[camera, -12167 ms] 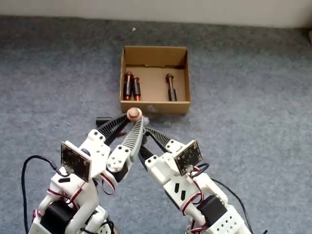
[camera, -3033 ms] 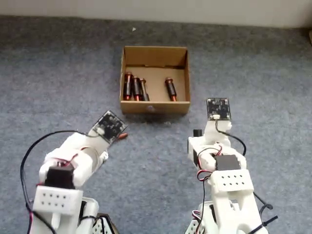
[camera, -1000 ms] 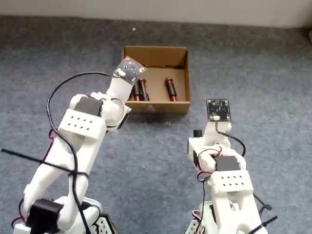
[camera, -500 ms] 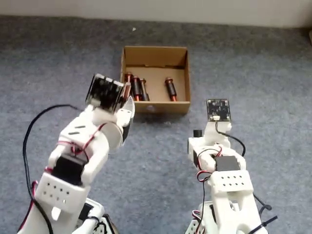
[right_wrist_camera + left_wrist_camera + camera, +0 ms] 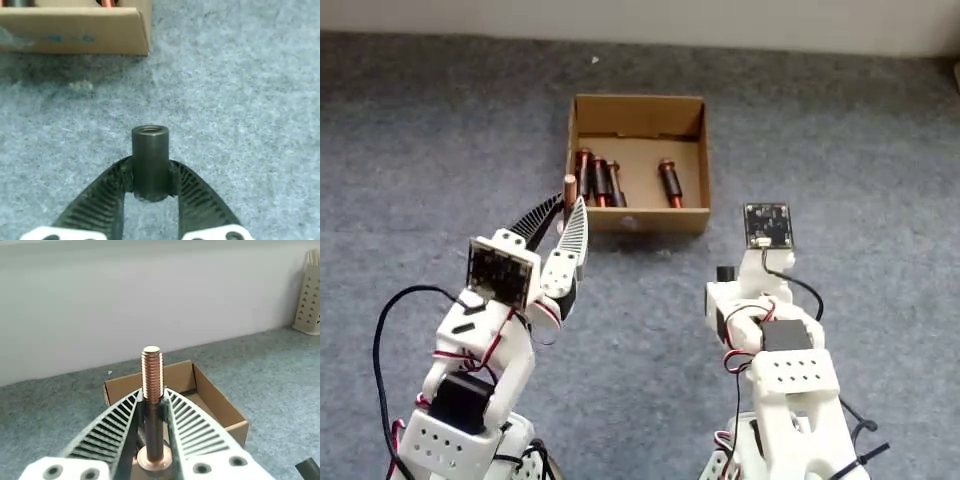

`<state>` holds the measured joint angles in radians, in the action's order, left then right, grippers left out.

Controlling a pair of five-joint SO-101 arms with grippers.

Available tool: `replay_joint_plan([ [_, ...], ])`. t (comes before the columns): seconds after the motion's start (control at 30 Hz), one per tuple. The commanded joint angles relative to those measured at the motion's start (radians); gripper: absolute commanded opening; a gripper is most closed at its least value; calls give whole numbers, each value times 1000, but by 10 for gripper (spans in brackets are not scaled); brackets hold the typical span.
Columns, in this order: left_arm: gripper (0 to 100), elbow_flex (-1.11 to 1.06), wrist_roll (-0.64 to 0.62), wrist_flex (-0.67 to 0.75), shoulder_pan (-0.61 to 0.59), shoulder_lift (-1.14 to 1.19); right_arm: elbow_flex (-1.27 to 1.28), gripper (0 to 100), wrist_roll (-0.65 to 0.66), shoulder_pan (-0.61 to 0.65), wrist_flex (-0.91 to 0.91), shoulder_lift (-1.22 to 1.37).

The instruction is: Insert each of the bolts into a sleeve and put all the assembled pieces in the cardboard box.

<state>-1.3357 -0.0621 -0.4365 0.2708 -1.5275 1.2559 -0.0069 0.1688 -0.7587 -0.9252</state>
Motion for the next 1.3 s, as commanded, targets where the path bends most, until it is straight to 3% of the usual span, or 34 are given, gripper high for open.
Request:
replay_joint_plan([
  [0.0, 5, 8, -3, 34, 15, -101, -2, 5, 2, -8, 19, -24],
  [0.1, 33, 7, -3, 8, 8, -143, -2, 5, 2, -8, 19, -24],
  [0.2, 110, 16, -8, -124, 5, -182, -2, 5, 2, -8, 19, -24],
  [0.3, 120, 28, -8, -213, 5, -209, -2, 6, 2, -8, 19, -24],
  [0.57, 119, 24, -3, -227, 1, -245, -2, 7, 2, -8, 19, -24],
  [0.83, 119, -51, 0, -227, -125, -243, -2, 9, 2, -8, 19, -24],
  [1.03, 119, -140, 104, -232, -125, -240, -2, 9, 2, -8, 19, -24],
  [1.27, 119, -128, 170, -377, -120, -240, -1, 9, 2, -8, 44, -18],
])
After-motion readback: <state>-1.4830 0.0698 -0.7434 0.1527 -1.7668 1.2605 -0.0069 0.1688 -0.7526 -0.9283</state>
